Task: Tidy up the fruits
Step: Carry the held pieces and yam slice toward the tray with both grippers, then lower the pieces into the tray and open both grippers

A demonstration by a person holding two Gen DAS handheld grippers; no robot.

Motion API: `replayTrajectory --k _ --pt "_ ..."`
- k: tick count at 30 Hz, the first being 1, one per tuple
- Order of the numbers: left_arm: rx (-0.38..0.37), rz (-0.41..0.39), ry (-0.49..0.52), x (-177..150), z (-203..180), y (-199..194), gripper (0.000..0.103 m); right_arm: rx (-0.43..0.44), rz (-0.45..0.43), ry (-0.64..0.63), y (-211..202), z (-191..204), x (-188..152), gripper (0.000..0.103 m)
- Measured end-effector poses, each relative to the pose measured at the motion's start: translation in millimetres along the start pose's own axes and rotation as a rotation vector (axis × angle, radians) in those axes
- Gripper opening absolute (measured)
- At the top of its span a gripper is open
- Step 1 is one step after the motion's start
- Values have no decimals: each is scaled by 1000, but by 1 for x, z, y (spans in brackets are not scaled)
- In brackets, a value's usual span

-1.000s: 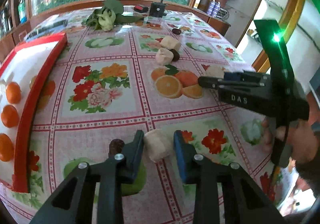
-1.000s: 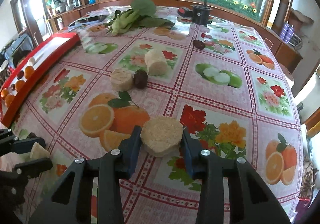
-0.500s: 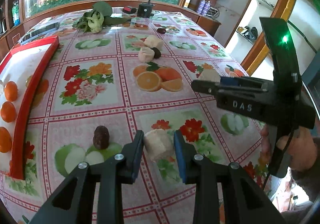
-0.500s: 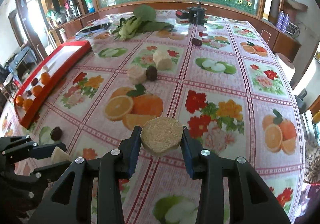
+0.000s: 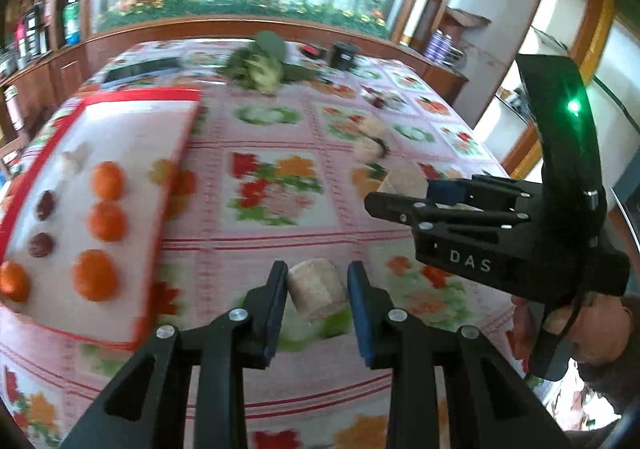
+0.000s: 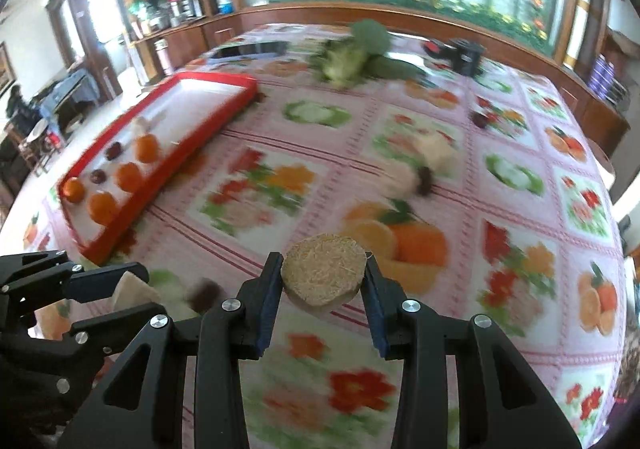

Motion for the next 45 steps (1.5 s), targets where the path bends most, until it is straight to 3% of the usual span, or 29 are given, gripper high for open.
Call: replayTrajectory --k 13,19,30,45 --pt "187 -46 -131 35 133 -27 33 99 -10 -183 48 116 78 37" --pt "237 -27 -168 52 177 -9 33 104 -18 -168 78 136 114 37" --pt "240 34 -196 49 199 19 34 83 66 -152 125 136 134 37" --pt "256 68 -219 47 200 31 34 54 103 -189 138 137 126 37"
Point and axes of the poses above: each gripper's, at about its wrist camera, not at the fingertips, and y roughly the way its jaws point, z to its left, x to its top, the point moved 5 cm from there along y, roughly the way its jaws point, and after that the axes turned 3 degrees about z, right-handed, at the moved point
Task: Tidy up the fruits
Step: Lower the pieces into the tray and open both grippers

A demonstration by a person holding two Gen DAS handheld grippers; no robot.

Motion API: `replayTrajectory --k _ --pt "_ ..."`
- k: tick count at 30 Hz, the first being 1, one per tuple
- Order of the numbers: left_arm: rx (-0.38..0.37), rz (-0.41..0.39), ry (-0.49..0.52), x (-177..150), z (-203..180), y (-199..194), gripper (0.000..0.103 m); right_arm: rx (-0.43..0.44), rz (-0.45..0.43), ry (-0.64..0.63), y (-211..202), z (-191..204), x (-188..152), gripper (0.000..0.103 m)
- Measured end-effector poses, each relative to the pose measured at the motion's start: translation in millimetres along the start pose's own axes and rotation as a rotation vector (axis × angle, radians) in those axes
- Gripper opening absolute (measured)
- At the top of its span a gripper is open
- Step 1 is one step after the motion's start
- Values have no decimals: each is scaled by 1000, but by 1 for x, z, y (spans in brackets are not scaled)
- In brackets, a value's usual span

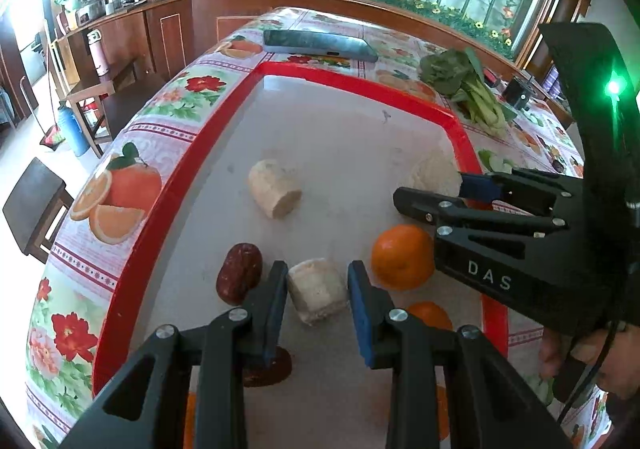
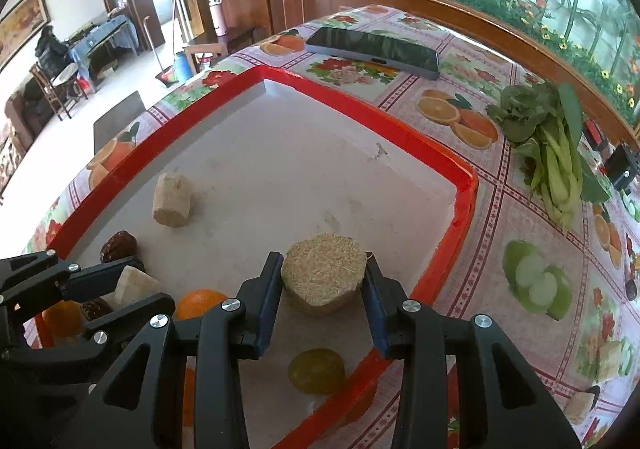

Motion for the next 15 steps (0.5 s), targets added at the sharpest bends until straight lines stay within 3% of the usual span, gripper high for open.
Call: replayTrajectory --k 2,7,15 --pt "3 4 -4 0 0 0 35 -15 -10 -3 -3 0 -1 46" --pt "15 6 -8 -3 -1 -4 39 -36 -29 -2 -15 -4 -3 46" --pt "55 -36 5 -7 -8 -21 65 -51 -53 5 -38 -4 -14 46"
Point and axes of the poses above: each gripper's, at about its wrist camera, not at the fingertips, and y roughly the way its jaws point, z to its left, x to its top, the point moved 5 cm from there along y, roughly the way its jaws point, and after that the axes turned 3 degrees about z, right-handed, at the moved point
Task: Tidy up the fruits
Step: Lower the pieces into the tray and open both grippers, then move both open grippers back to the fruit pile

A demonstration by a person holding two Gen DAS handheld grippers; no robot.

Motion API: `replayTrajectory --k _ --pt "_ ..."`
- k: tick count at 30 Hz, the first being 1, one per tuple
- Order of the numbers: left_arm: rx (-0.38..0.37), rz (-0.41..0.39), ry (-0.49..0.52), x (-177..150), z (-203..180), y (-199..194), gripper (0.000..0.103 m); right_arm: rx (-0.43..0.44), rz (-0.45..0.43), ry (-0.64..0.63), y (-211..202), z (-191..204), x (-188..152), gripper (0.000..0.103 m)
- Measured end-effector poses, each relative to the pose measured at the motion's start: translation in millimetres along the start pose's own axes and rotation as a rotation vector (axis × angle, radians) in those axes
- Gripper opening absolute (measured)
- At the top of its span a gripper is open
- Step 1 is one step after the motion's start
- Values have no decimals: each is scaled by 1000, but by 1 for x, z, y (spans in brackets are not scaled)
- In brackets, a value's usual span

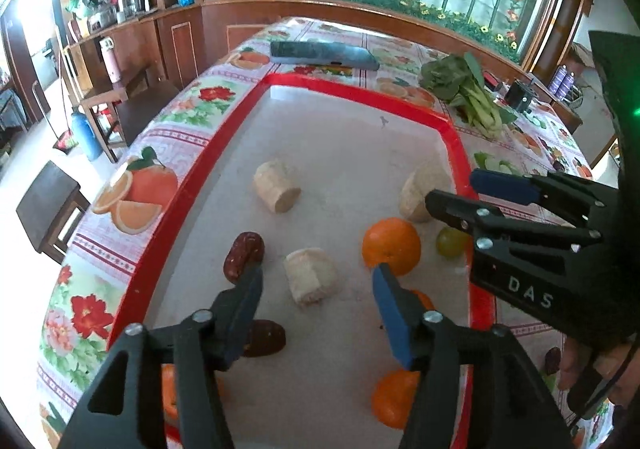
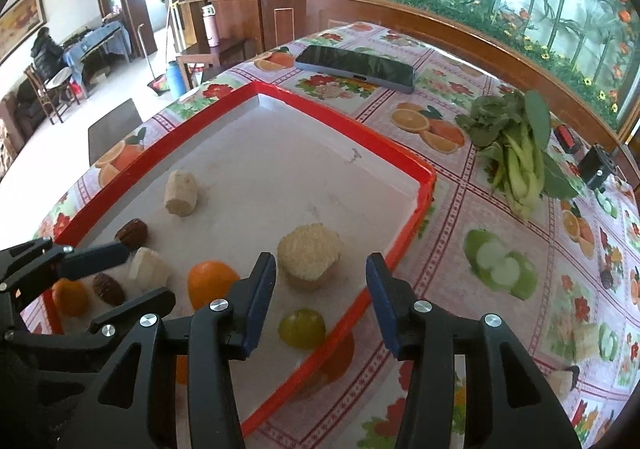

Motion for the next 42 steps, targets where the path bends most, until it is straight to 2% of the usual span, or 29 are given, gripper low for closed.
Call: replayTrajectory --k 12,17,24,29,34,39,42 --pt "25 -45 55 -12 -30 -28 67 -27 -13 12 -40 -12 -38 49" --pt "14 -48 74 -19 -51 -35 68 -50 -18 48 -58 -34 -63 55" --pt "-19 -43 112 -32 -93 -41 68 -87 1 144 -76 -83 -107 58" --pt "-54 -26 151 -46 -126 -43 73 -106 11 222 -86 -117 -141 61" --pt "-80 6 179 -60 -152 -39 74 -130 10 278 -96 -144 -171 62" --pt "-117 41 208 -77 -177 -35 74 -131 7 330 -103 -163 -190 65" --pt "-113 67 236 -86 -189 -26 74 -132 15 347 -103 -172 -197 65"
Point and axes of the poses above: each gripper's, at about its wrist camera, not at the fingertips, and y roughly the way its jaws point, z to its left, x to its top, the point moved 5 cm from there along y, roughly the way its jaws point, and after that the axes turned 3 degrees about z, right-handed, at the moved point
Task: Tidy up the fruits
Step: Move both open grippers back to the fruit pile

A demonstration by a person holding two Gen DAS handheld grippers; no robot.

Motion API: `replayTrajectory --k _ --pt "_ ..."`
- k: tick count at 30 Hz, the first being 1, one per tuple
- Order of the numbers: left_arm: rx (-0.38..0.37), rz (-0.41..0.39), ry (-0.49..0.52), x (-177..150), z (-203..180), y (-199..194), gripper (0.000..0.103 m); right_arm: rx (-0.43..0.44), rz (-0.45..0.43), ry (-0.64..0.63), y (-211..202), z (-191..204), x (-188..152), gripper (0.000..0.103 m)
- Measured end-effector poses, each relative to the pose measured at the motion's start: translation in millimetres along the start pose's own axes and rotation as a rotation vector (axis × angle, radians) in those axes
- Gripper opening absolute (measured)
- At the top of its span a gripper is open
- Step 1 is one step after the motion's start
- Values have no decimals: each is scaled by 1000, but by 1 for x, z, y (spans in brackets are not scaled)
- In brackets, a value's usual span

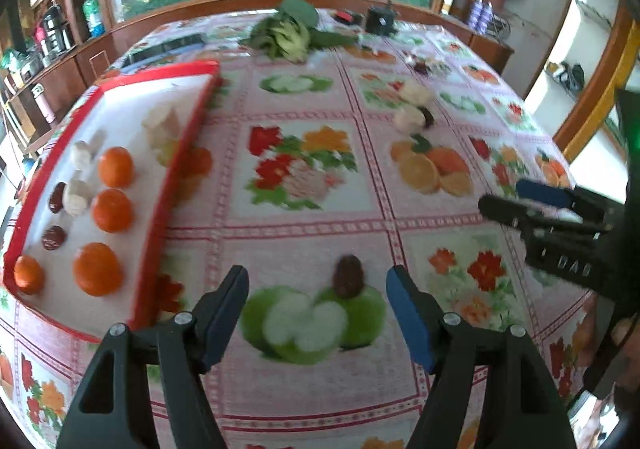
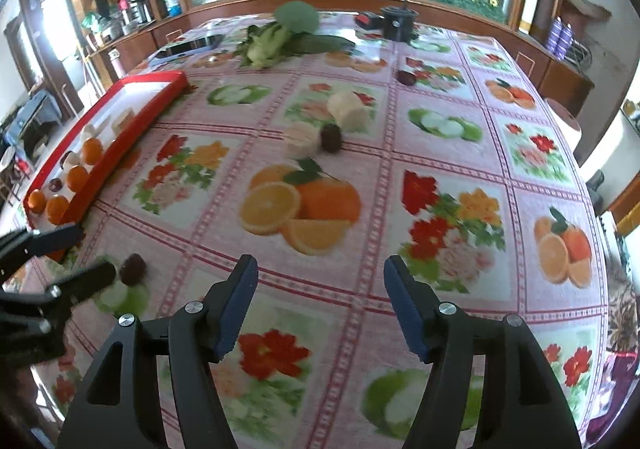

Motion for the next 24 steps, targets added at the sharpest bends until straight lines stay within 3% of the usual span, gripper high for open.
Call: replayTrajectory --k 7,12,24 --pt "1 29 -11 -5 -7 15 72 1 -6 20 5 -17 5 65" --pt "5 -4 6 -2 -10 15 27 37 7 54 21 -25 25 66" --pt "-46 2 -59 0 -2 16 25 152 9 65 68 4 75 67"
Point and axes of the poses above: each gripper's, at about its wrist camera, not at the fingertips, and y roughly the way its jaws point, z to its left, x to its top, the point moved 5 cm from there along y, roughly the way its jaws point, and after that the axes turned 3 degrees about z, right-handed, at the moved point
